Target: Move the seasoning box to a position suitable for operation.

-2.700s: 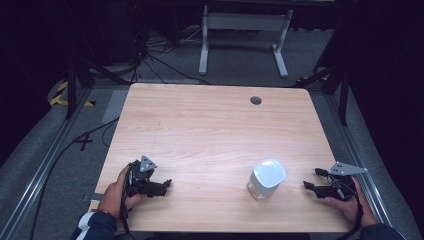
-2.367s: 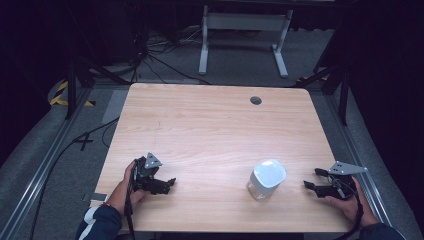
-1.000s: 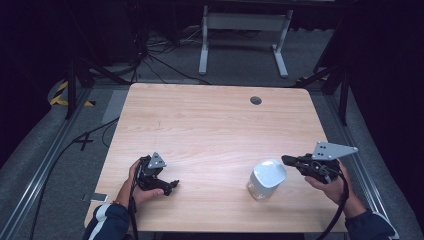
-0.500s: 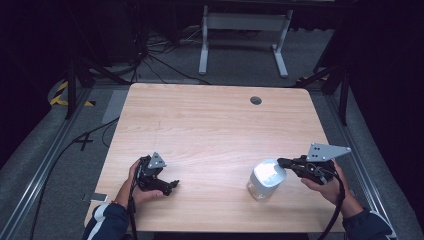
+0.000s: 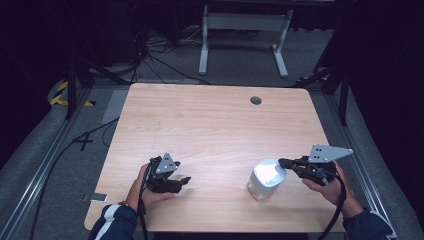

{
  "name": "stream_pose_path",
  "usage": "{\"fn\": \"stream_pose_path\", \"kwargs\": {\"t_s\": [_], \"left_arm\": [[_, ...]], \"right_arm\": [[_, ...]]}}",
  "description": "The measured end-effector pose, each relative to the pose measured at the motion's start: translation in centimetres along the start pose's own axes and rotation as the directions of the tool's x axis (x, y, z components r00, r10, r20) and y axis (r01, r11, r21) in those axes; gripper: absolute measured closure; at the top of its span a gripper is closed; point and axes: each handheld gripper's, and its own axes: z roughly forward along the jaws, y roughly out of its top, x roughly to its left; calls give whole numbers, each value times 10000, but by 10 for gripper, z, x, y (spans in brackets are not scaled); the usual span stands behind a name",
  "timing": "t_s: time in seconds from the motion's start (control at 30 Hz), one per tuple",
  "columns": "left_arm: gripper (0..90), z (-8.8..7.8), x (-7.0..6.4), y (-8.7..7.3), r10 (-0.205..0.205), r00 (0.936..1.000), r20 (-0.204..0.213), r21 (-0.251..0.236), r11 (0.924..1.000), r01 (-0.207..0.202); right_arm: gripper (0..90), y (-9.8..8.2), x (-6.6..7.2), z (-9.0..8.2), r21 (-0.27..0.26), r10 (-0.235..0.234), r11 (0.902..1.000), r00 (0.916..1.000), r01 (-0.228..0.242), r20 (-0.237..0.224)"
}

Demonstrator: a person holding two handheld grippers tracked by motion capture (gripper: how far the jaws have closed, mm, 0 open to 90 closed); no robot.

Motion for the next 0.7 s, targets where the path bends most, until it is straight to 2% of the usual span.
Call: {"fn": "stream_pose_path", "kwargs": {"t_s": [0.07, 0.13, 0.27, 0.3, 0.33, 0.4, 0.47, 0.6, 0.7], "left_arm": [[419, 1, -4, 7, 173, 9998, 119, -244, 9996, -170], [474, 3, -10, 16, 303, 9987, 415, -505, 9983, -282], [558, 10, -23, 37, 678, 9920, 1069, -1045, 9929, -566], [568, 11, -27, 43, 830, 9894, 1193, -1159, 9909, -691], [571, 11, -27, 43, 830, 9894, 1193, -1159, 9909, -691], [581, 12, -37, 56, 1095, 9828, 1489, -1461, 9854, -877], [612, 16, -47, 68, 1378, 9735, 1826, -1708, 9795, -1066], [665, 30, -68, 89, 2074, 9527, 2220, -1765, 9695, -1700], [722, 41, -79, 99, 2165, 9387, 2681, -1911, 9670, -1684]], "right_arm": [[900, 0, 0, 0, 14, -49, 10000, 10000, 49, 62], [900, 0, 0, 0, 26, -110, 9999, 9998, 110, 139], [900, -1, -1, -1, 66, -61, 10000, 9996, 59, 285], [900, -2, -1, 0, 78, -68, 9999, 9995, 66, 305], [900, -2, -1, 0, 78, -68, 9999, 9995, 66, 305], [900, -3, -1, 0, 29, -23, 10000, 9995, 23, 315], [900, -2, -1, 0, 27, -44, 10000, 9995, 43, 316], [900, -2, -1, 0, 23, -86, 10000, 9993, 85, 358], [900, -2, -1, 0, 50, -113, 9999, 9993, 112, 362]]}}
